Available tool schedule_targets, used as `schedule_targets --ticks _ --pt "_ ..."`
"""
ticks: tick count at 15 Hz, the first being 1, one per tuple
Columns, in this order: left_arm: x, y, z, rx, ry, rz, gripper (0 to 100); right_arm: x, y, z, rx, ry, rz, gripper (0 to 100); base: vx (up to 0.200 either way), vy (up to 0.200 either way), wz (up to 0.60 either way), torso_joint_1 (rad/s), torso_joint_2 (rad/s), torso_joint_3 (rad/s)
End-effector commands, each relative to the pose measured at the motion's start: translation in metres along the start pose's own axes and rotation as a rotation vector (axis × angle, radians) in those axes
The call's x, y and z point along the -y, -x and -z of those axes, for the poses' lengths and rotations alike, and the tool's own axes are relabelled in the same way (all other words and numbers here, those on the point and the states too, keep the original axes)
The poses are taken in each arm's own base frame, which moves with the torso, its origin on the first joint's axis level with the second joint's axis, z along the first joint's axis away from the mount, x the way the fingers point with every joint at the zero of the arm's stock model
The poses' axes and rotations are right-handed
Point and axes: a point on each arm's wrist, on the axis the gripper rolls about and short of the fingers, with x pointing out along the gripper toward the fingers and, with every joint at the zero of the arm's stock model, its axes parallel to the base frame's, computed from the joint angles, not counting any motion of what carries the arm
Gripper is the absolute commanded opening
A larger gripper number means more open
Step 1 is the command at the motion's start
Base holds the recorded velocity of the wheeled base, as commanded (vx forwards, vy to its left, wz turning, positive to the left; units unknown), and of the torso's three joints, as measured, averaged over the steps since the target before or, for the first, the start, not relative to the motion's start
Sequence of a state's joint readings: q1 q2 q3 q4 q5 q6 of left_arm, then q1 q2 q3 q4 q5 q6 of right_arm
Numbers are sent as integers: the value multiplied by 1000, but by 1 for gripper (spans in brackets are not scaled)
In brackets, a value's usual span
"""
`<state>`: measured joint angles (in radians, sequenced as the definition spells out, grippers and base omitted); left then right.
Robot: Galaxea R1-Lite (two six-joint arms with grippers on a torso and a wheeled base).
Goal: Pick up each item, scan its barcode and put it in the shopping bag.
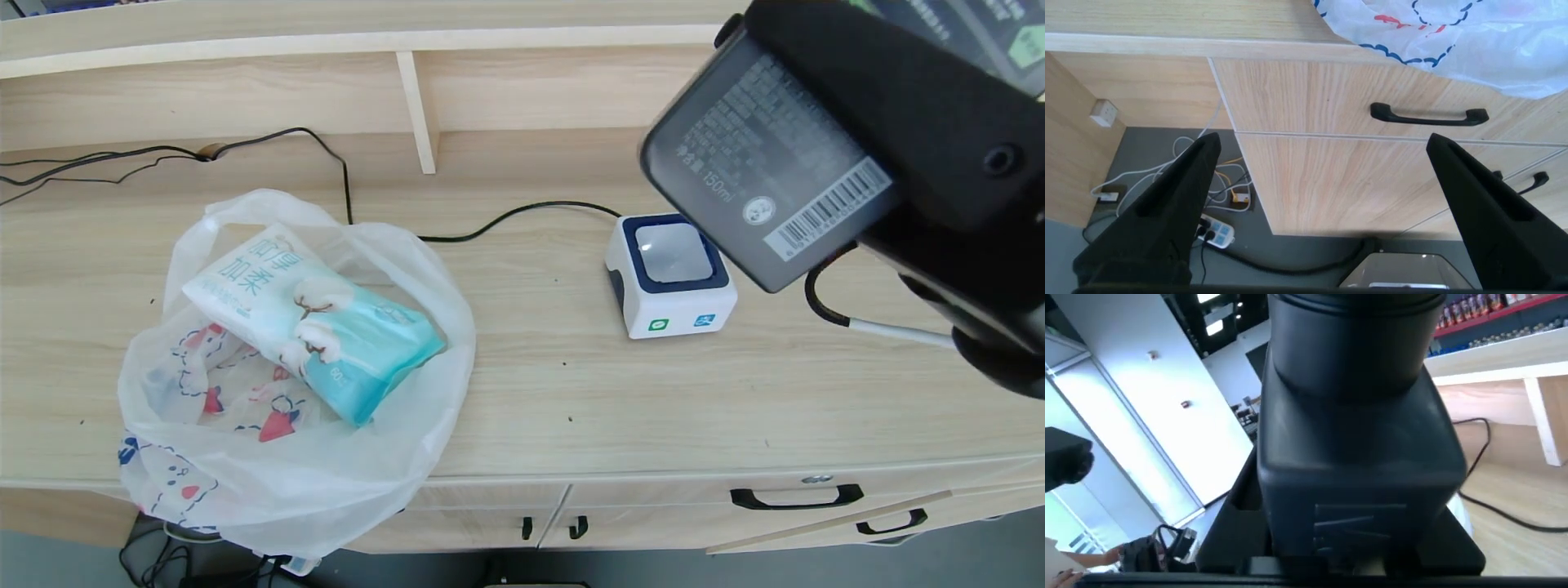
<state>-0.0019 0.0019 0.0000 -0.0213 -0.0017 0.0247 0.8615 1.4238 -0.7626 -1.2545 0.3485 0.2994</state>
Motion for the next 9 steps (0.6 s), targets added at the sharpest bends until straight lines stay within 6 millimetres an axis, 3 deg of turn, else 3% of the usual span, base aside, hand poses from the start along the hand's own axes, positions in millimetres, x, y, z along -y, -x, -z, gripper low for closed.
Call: schedule_targets --ticks 1,5,9 --pt "0 0 0 1 0 -1 100 -11 0 -6 13 -4 -33 0 0 0 0 0 0 0" --pt "0 0 0 -1 0 -1 100 -22 1 -4 -14 -31 -63 0 0 0 0 0 0 0" --pt "0 0 0 1 0 -1 100 -17 1 4 -37 13 -24 0 0 0 0 0 0 0"
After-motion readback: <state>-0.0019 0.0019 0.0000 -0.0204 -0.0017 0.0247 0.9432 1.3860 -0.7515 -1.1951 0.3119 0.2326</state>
